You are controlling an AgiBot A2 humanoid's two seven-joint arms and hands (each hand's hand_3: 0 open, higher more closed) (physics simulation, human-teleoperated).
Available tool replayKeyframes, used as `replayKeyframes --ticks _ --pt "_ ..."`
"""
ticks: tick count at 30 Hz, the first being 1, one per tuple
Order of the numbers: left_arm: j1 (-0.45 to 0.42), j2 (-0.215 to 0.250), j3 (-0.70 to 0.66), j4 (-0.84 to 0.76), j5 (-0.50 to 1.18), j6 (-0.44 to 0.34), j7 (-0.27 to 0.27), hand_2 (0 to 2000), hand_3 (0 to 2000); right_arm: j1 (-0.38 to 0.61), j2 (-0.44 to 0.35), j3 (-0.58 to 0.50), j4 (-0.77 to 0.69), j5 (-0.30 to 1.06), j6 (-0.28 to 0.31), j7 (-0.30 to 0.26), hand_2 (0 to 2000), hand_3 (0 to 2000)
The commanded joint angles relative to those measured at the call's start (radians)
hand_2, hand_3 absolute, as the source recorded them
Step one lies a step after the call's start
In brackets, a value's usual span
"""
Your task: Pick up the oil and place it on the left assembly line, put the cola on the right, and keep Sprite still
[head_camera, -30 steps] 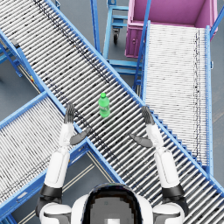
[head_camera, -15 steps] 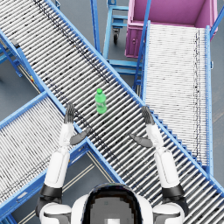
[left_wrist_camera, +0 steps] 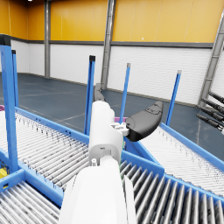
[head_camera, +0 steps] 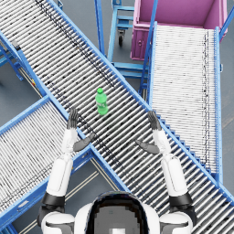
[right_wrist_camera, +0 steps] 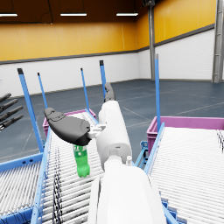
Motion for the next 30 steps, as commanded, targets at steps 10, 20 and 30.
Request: replayKeyframes --ticks 10,20,30 --pt "0.000 0.000 0.000 0.000 0.000 0.000 0.000 0 0 0.000 0.000 0.000 0.000 0.000 0.000 0.000 0 0" --pt "0.000 0.000 0.000 0.000 0.000 0.000 0.000 0 0 0.000 0.000 0.000 0.000 0.000 0.000 0.000 0 0" --pt "0.000 0.000 0.000 0.000 0.000 0.000 0.000 0 0 0.000 0.000 0.000 0.000 0.000 0.000 0.000 0 0"
